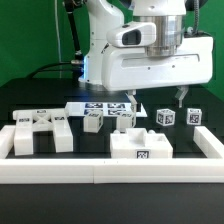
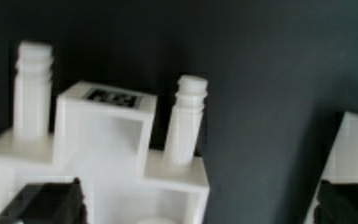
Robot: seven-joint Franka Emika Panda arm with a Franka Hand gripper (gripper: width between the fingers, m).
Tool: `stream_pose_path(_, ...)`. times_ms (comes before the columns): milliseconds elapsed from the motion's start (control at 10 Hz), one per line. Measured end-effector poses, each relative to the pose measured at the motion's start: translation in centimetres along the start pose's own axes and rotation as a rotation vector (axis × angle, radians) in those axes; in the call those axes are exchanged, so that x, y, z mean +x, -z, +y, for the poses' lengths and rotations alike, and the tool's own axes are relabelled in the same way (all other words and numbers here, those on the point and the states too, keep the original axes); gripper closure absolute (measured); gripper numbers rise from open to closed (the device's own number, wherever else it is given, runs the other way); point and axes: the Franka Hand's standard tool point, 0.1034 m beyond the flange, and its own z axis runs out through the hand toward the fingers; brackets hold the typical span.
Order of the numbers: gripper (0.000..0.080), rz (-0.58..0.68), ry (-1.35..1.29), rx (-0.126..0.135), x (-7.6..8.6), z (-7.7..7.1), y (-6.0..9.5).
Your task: Assemble chair
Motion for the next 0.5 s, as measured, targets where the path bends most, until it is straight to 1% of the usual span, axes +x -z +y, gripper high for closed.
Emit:
stream_pose_path(100,0.0150,-0.002,-0.061,0.007,0.4,0.5,-0.6)
stream_pose_path(500,0.0150,0.021,-0.055,0.011,3.1,0.6,-1.2)
